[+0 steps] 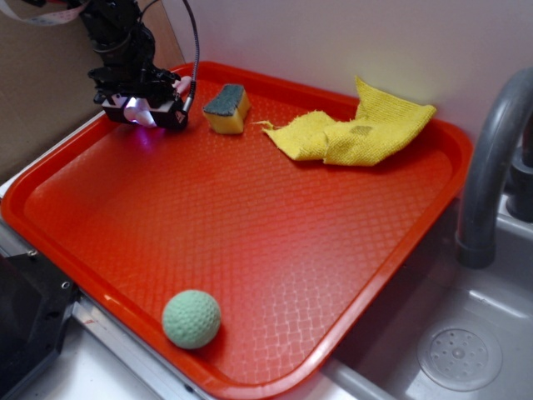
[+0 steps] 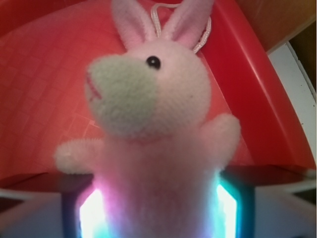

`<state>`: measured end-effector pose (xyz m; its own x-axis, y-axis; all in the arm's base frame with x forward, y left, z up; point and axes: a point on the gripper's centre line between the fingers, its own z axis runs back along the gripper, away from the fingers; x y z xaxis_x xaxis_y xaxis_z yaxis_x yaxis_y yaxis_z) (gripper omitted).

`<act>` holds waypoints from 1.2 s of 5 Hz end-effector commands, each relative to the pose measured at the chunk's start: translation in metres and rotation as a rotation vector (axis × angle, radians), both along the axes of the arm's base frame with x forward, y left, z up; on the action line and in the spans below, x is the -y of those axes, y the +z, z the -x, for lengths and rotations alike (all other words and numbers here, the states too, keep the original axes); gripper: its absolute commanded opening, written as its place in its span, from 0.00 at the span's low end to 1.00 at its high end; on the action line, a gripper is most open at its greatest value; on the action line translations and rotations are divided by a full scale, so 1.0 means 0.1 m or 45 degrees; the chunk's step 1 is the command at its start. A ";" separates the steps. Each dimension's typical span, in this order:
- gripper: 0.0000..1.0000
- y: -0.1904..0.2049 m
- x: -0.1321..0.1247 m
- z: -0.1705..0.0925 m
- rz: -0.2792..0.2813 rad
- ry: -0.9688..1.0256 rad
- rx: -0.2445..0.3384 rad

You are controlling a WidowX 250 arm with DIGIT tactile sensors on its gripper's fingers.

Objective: Grab the pink bunny.

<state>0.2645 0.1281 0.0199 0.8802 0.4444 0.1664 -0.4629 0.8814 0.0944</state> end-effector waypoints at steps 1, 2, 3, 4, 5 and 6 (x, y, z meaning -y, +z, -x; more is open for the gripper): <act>0.00 0.38 0.11 0.19 -0.013 -0.032 -0.013; 0.00 0.89 0.40 0.53 -0.007 -0.060 -0.051; 0.00 1.40 0.69 0.73 0.054 -0.108 -0.042; 0.00 1.89 0.90 0.77 0.020 -0.181 -0.047; 0.00 2.20 1.12 0.74 0.015 -0.248 -0.021; 0.00 2.18 1.14 0.67 0.042 -0.255 -0.017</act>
